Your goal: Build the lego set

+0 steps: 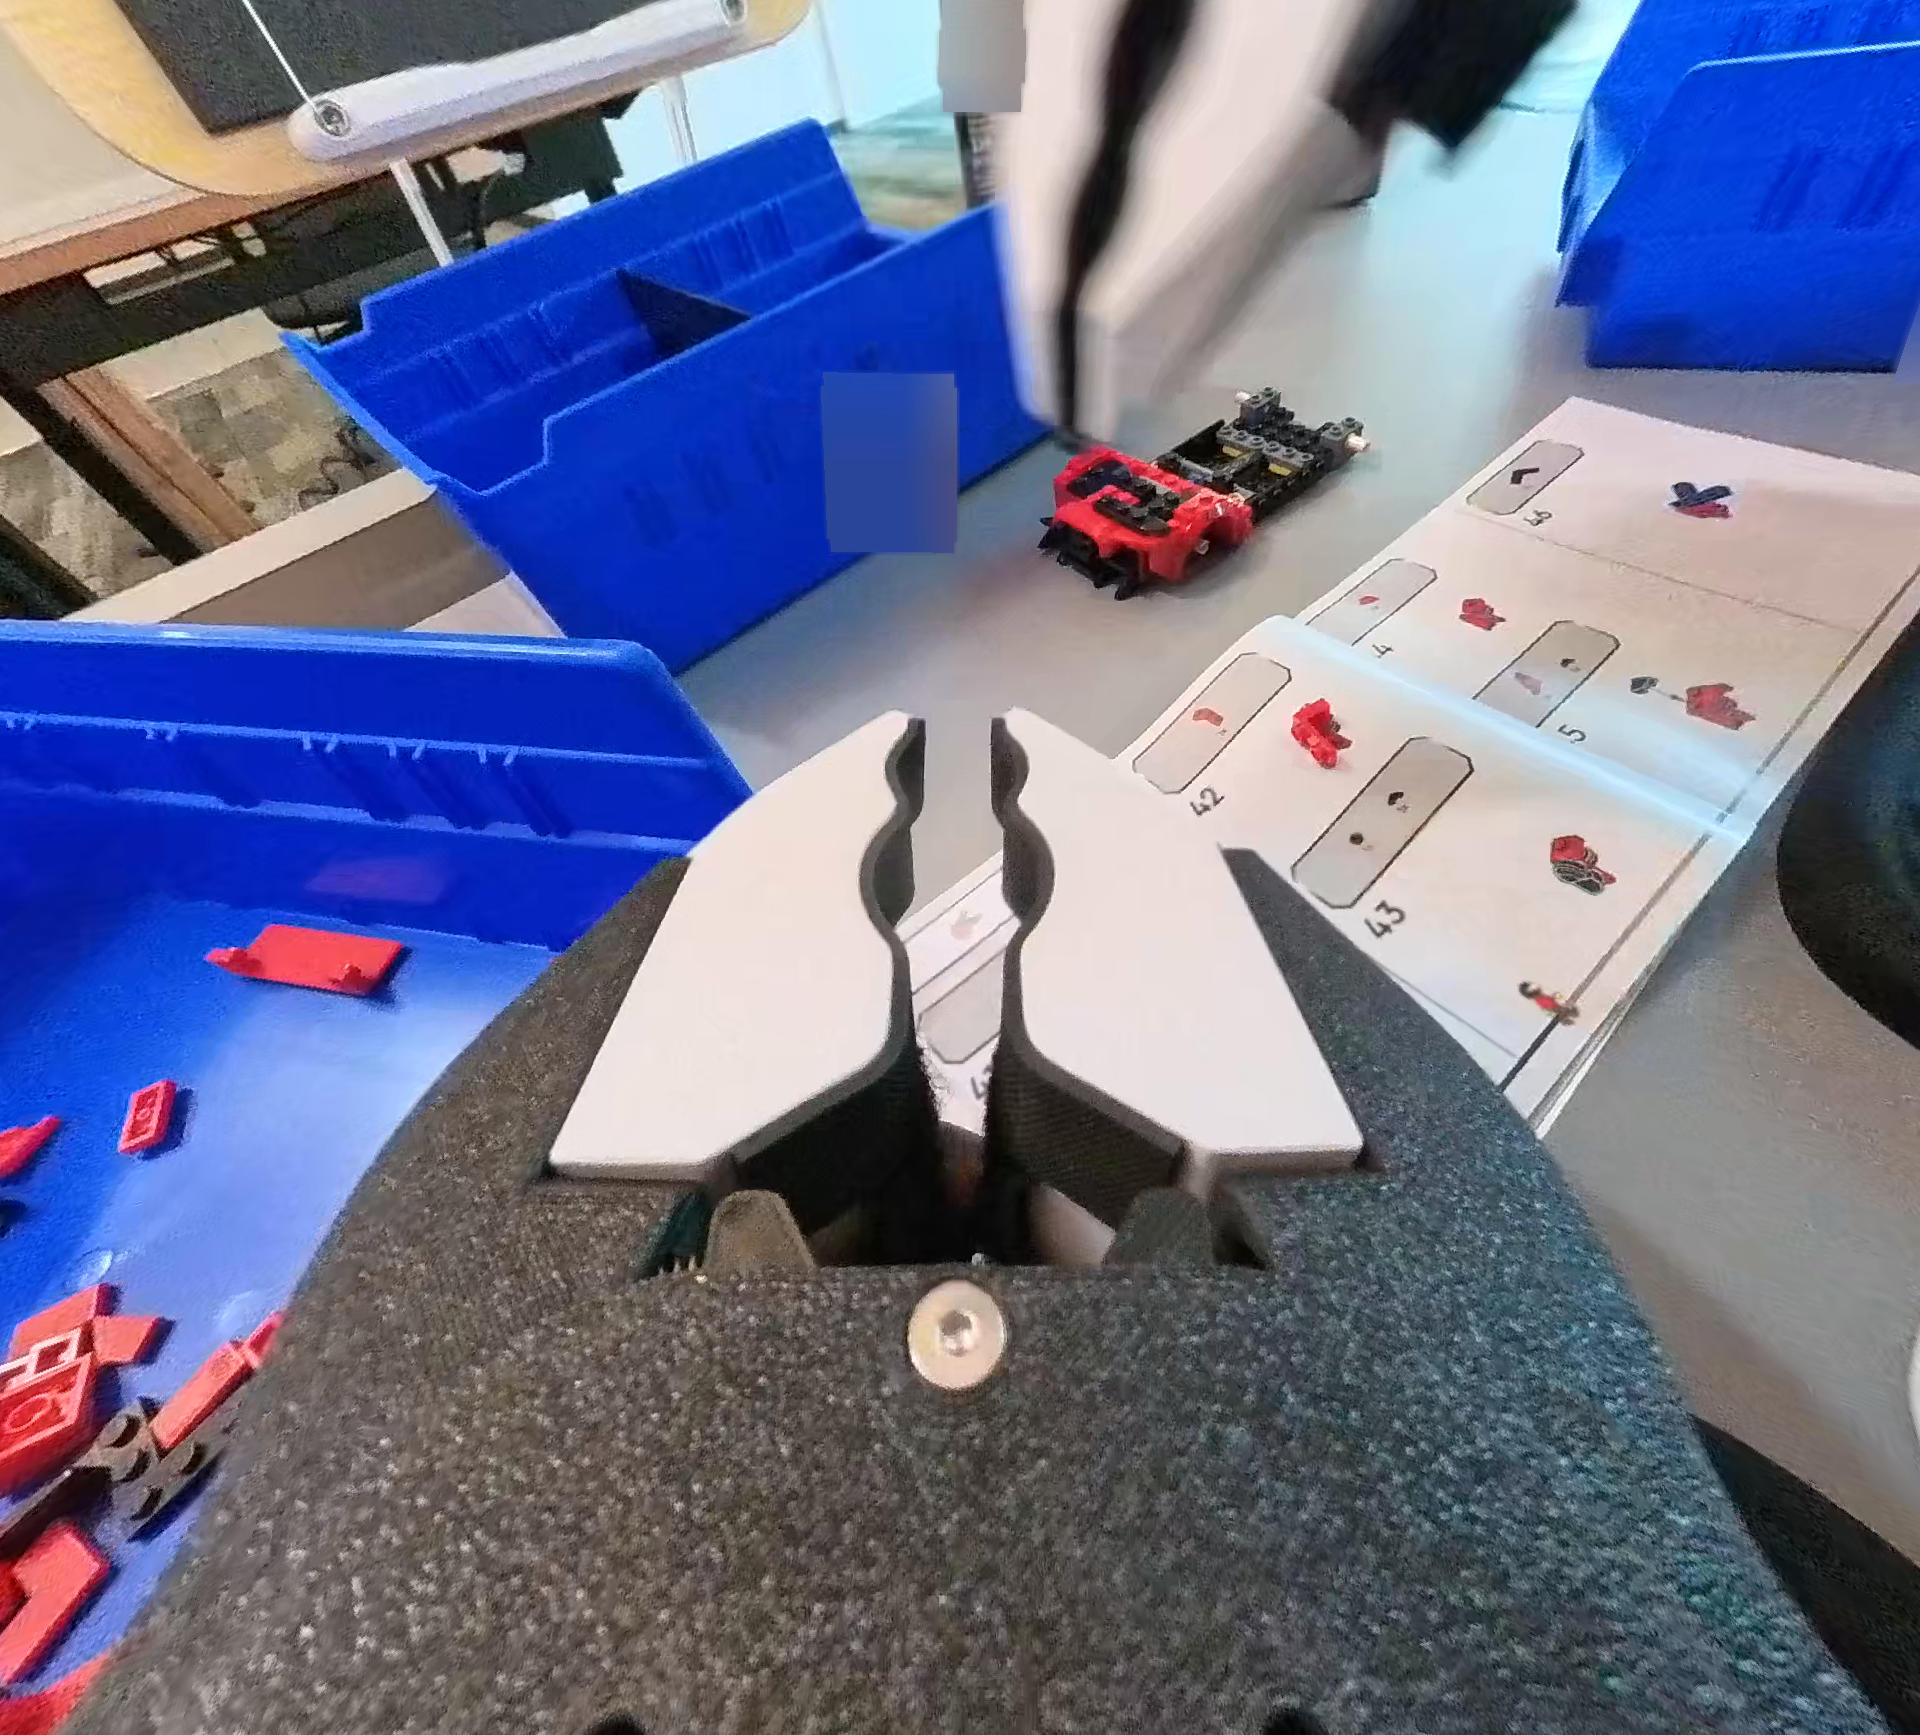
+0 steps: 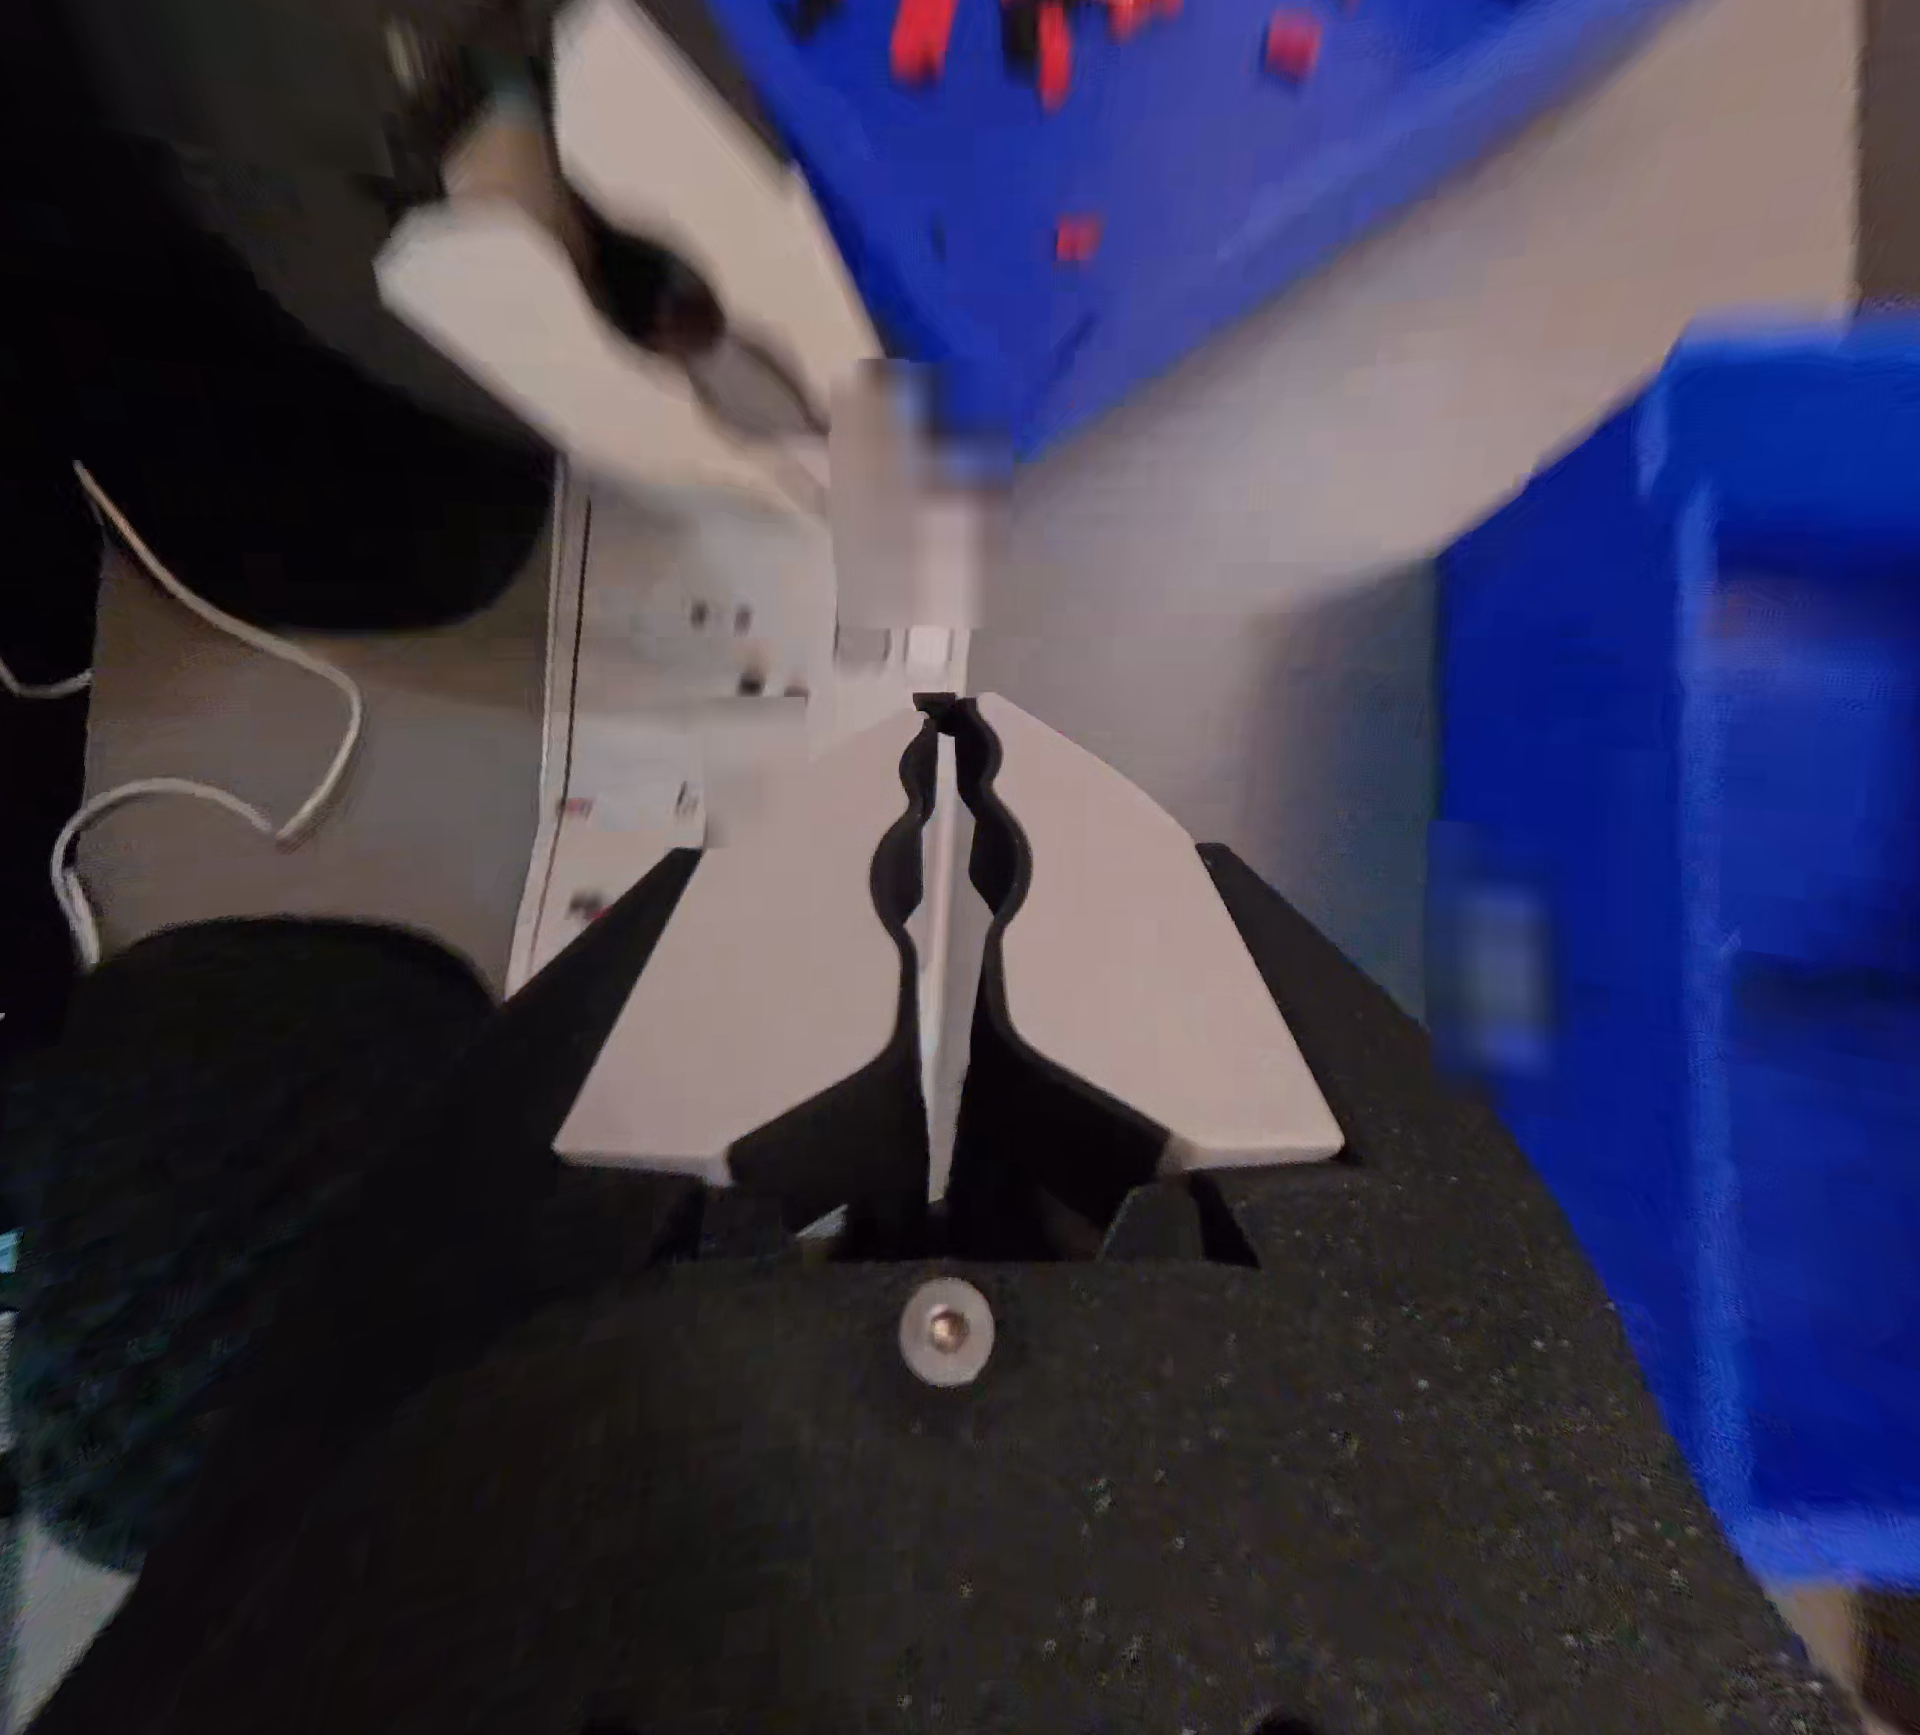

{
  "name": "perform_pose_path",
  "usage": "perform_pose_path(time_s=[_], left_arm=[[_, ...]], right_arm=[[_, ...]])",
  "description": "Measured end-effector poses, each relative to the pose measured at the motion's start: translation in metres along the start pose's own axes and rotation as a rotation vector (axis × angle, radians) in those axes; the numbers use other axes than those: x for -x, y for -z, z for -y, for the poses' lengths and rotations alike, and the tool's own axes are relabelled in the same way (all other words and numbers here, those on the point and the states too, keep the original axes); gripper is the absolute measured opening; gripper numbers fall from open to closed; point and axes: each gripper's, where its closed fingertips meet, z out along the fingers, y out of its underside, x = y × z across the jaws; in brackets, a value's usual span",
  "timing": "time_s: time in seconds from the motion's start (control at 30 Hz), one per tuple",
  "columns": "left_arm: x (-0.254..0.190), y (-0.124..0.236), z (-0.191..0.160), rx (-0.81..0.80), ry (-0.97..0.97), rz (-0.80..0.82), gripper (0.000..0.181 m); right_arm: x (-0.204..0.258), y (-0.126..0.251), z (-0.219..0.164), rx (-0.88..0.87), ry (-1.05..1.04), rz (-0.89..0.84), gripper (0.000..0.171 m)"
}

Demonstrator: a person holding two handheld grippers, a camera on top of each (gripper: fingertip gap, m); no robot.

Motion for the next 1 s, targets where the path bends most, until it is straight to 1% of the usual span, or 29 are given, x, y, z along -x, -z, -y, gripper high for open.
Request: perform_pose_path(time_s=[0.07,0.13,0.23,0.3,0.4,0.5,0.53,0.63,0.83,1.0], left_arm=[[-0.002,0.0,0.0,0.002,-0.02,0.0,0.011],[-0.004,-0.002,-0.002,0.012,-0.048,0.001,0.011],[-0.01,-0.006,-0.008,0.037,-0.086,-0.015,0.011],[-0.014,-0.009,-0.011,0.054,-0.117,-0.023,0.011],[-0.016,-0.013,-0.017,0.082,-0.176,-0.015,0.011],[-0.018,-0.016,-0.024,0.112,-0.224,-0.013,0.011],[-0.018,-0.016,-0.026,0.12,-0.229,-0.015,0.012],[-0.019,-0.017,-0.026,0.121,-0.218,-0.026,0.011],[-0.019,-0.017,-0.026,0.117,-0.2,-0.032,0.011],[-0.02,-0.017,-0.026,0.118,-0.215,-0.031,0.012]], right_arm=[[0.02,-0.002,-0.047,0.037,-0.094,-0.018,0.004],[0.039,-0.007,-0.082,0.051,-0.186,-0.017,0.004],[0.054,-0.014,-0.119,0.068,-0.266,-0.033,0.004],[0.054,-0.016,-0.132,0.067,-0.298,-0.057,0.004],[0.052,-0.019,-0.138,0.048,-0.323,-0.052,0.004],[0.048,-0.023,-0.148,0.109,-0.308,-0.072,0.004],[0.048,-0.023,-0.147,0.104,-0.298,-0.073,0.004],[0.044,-0.023,-0.148,0.102,-0.292,-0.096,0.01],[0.044,-0.019,-0.15,0.115,-0.254,-0.128,0.011],[0.045,-0.017,-0.145,0.037,-0.29,-0.102,0.011]])
